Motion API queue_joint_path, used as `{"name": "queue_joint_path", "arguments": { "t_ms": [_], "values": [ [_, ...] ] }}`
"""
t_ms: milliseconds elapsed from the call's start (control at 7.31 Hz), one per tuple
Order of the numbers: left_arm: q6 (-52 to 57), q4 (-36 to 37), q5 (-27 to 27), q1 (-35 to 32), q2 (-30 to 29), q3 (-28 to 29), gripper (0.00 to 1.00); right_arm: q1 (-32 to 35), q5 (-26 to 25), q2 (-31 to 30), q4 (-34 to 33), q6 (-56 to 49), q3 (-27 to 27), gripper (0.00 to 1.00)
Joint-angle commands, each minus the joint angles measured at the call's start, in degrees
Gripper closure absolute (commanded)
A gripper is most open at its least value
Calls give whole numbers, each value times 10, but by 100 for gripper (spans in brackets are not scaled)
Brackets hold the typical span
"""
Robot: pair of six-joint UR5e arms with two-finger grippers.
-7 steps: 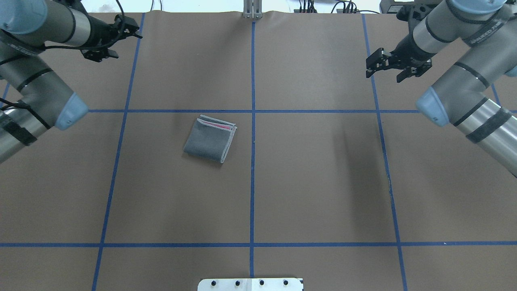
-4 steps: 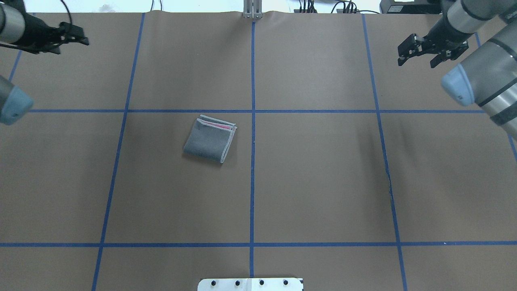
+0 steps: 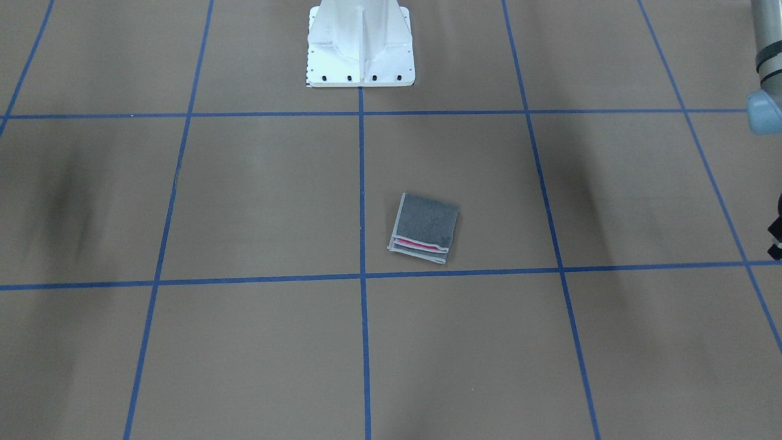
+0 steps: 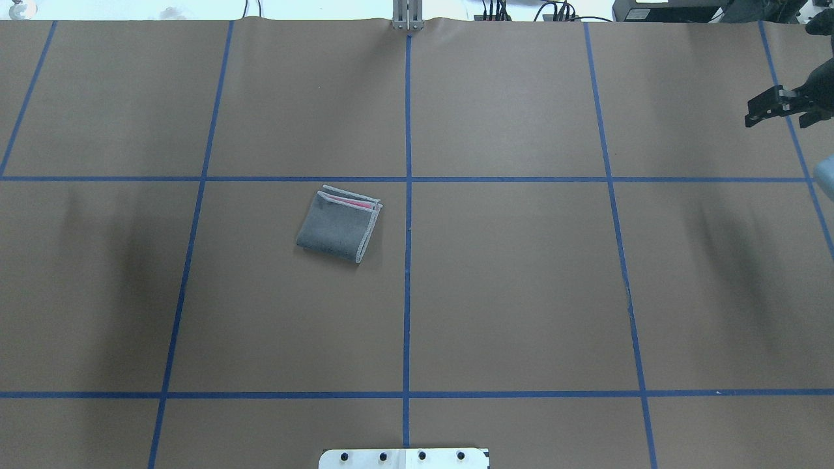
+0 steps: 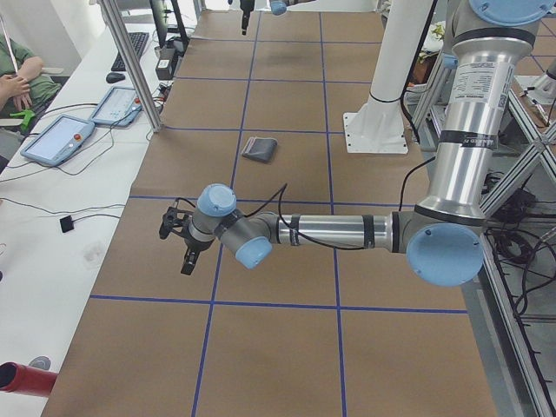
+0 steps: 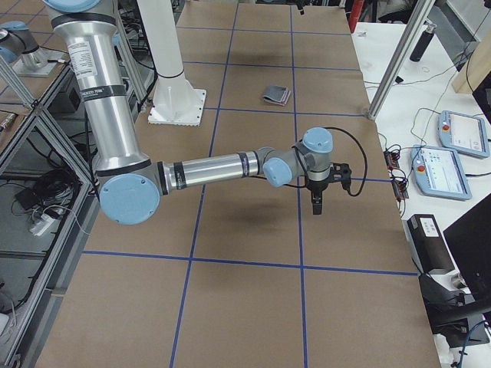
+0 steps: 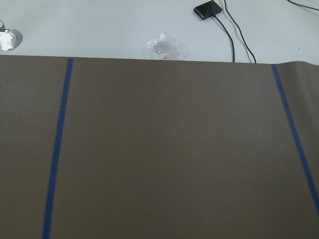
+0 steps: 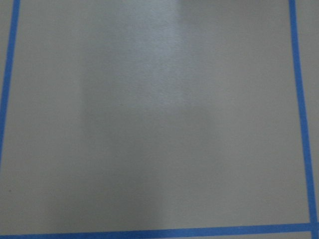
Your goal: Fold towel twice with both arms
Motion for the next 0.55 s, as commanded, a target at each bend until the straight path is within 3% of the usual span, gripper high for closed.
{"name": "queue_joint_path", "arguments": {
  "t_ms": [0,137,274,411],
  "values": [
    [13,7,28,-1,28,4,0,45,27,-30,-1,-14,6,0],
    [15,38,8,-2,27,-22,0,91,97,-34,-34,-55,12,1],
    [103,126,-47,-19,34,-73,0,110,117,-52,-65,-87,41,0],
    [192,257,-56,-68,41,-142,0,121,119,-83,-100,-103,92,0]
  ]
}}
